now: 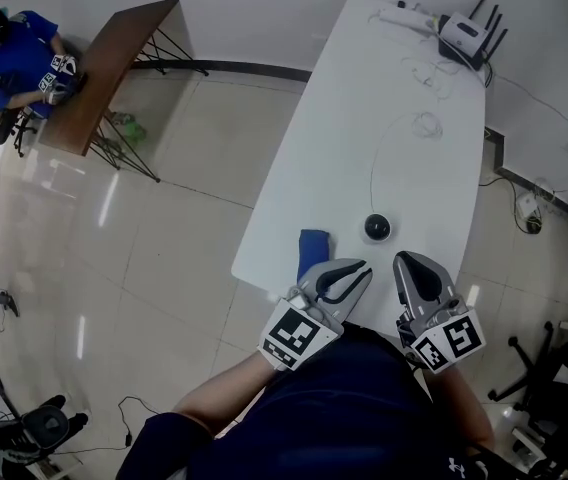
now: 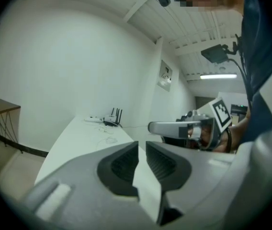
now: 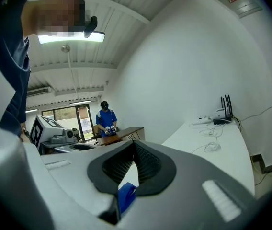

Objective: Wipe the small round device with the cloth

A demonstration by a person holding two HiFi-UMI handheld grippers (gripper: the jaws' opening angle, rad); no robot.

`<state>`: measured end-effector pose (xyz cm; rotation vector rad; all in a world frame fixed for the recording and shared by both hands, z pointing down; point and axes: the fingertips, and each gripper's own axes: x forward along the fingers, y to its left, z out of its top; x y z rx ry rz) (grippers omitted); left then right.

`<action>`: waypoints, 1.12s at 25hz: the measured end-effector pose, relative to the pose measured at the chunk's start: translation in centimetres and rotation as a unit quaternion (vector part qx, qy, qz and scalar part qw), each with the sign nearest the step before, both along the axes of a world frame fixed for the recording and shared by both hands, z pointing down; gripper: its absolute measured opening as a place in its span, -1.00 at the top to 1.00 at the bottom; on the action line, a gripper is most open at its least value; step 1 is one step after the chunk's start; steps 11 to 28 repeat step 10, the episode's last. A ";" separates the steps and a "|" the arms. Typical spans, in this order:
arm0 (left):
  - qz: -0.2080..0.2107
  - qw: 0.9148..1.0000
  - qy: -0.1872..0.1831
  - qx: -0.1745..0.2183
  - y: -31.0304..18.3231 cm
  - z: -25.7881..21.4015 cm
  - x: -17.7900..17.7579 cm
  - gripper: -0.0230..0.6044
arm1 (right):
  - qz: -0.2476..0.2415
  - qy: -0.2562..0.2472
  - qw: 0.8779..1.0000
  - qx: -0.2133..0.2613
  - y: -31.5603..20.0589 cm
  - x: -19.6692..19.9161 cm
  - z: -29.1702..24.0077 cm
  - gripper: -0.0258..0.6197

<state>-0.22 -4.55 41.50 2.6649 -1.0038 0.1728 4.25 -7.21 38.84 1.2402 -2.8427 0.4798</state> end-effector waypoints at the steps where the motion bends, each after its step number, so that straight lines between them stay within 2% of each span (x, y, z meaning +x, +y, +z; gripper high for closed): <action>1: -0.001 1.000 0.001 0.001 -0.1 0.0 -0.1 0.77 | 0.001 0.003 1.000 0.003 0.1 0.0 0.0 0.88; 28: -0.001 1.000 0.007 0.000 -0.2 -0.2 0.0 0.77 | 0.004 0.007 1.000 0.010 0.3 -0.1 -0.2 0.88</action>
